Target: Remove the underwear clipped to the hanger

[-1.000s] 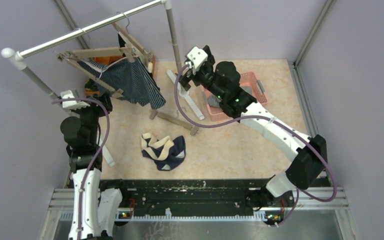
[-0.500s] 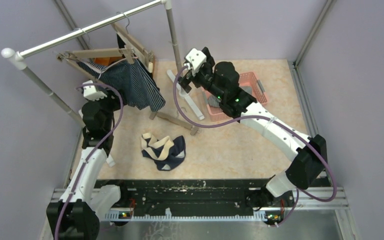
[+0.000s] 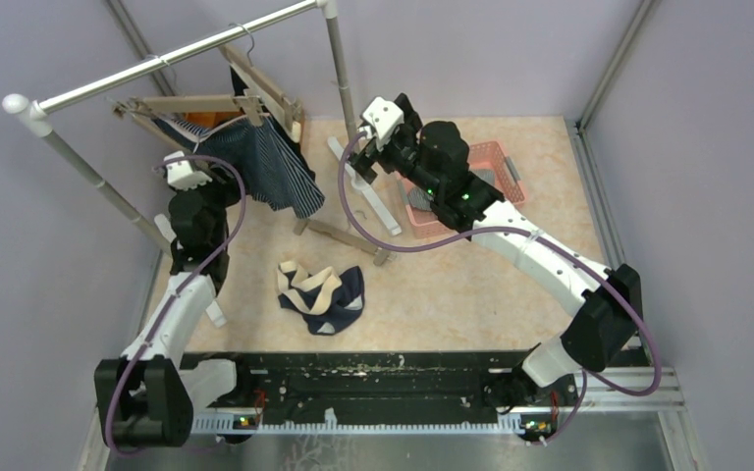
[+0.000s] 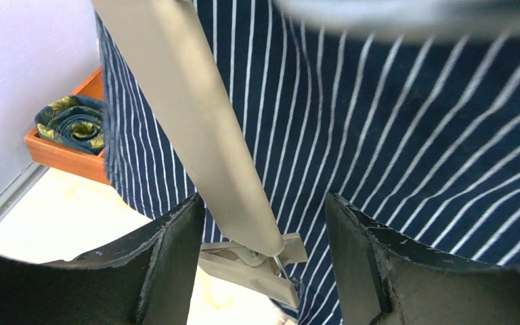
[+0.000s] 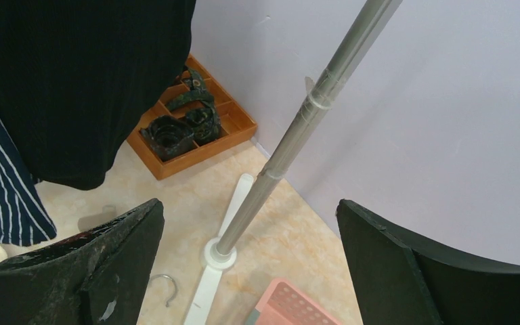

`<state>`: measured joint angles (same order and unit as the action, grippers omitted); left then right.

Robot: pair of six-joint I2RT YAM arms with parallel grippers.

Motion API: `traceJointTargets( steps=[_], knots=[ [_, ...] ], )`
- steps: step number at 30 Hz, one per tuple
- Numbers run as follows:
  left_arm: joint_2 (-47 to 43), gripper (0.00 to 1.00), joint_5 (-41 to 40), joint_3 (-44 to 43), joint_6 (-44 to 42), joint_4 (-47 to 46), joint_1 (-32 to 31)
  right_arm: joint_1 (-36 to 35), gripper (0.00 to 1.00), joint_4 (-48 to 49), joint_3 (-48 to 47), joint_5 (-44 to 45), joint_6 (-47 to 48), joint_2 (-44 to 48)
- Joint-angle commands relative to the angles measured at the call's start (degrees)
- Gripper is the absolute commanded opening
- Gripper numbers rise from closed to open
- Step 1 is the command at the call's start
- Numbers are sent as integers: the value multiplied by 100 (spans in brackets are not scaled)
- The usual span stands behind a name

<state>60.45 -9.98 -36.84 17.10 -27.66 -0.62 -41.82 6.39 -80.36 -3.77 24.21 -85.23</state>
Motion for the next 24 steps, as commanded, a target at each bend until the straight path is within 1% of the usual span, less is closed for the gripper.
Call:
traceJointTargets(
  steps=[1, 2, 4, 5, 7, 8, 9, 15, 19, 21, 24],
  knots=[
    [371, 71, -148, -225, -65, -696, -41, 16, 99, 112, -258, 105, 111, 102],
    [449, 71, -224, -235, -73, -788, -46, 17, 99, 104, -238, 169, 137, 111],
    [610, 61, -395, -228, -124, -1007, -49, 16, 99, 91, -173, 312, 186, 143],
    [657, 49, -491, -221, -150, -1110, -50, 16, 99, 90, -147, 385, 202, 163],
    [724, 16, -652, -204, -241, -1348, -46, 16, 99, 79, -95, 497, 243, 209],
    [727, 2, -690, -199, -277, -1446, -51, 16, 99, 59, -86, 519, 263, 228],
    [719, 0, -691, -210, -321, -1500, -49, 16, 99, 56, -69, 548, 282, 248],
    [427, 0, -555, -392, -496, -1258, -51, 17, 99, 152, 9, 628, 296, 204],
    [-141, 0, -370, -530, -463, -711, -58, 13, 99, 211, 65, 565, 223, 116],
    [-552, 0, -443, -606, -445, -328, -56, 18, 99, 291, 117, 493, 172, 122],
    [-1067, 0, -580, -597, -359, -82, -61, 16, 99, 355, 175, 367, 85, 121]
  ],
)
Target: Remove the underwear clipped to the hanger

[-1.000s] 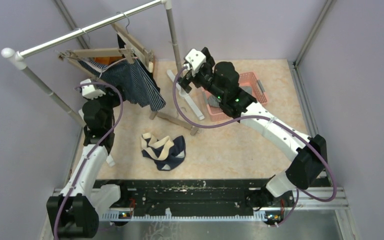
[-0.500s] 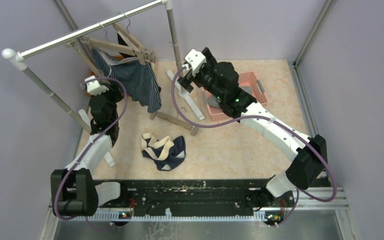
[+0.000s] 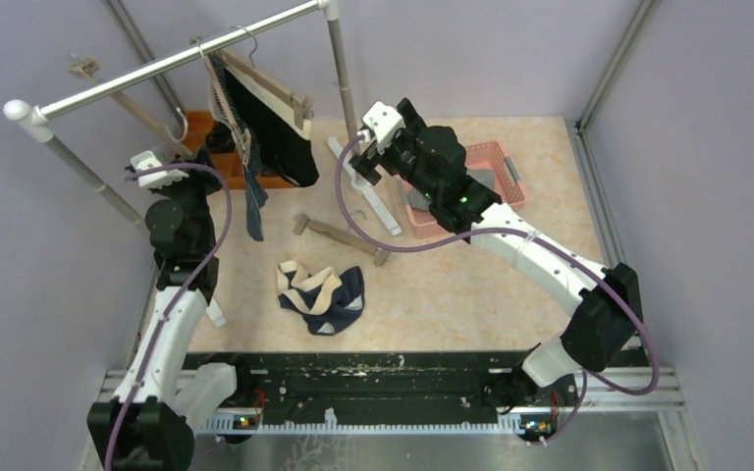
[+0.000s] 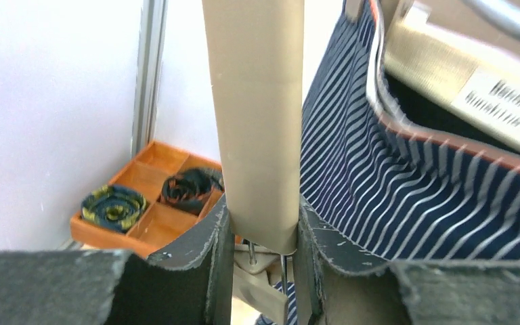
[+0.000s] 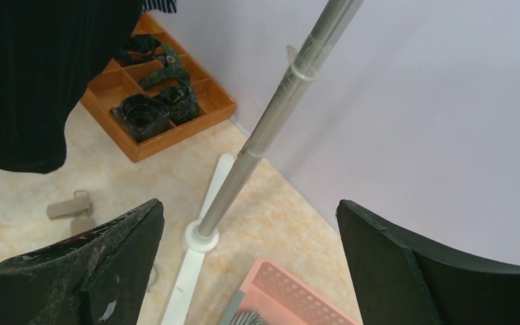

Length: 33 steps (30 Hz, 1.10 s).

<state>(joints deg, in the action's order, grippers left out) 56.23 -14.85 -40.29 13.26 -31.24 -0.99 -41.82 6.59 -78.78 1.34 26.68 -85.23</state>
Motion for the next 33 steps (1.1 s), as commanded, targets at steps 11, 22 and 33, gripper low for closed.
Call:
traceJointTargets(
  steps=[11, 22, 33],
  knots=[
    [-662, 0, -395, -274, 766, 179, -21, 16, 99, 233, 300, -434, -408, 507],
    [119, 0, -209, -279, 1249, -1549, 0, 16, 99, -97, 756, -80, -567, 885],
    [259, 0, 331, -722, 1594, -1928, 39, 21, 99, 30, 992, 19, -541, 824]
  ],
)
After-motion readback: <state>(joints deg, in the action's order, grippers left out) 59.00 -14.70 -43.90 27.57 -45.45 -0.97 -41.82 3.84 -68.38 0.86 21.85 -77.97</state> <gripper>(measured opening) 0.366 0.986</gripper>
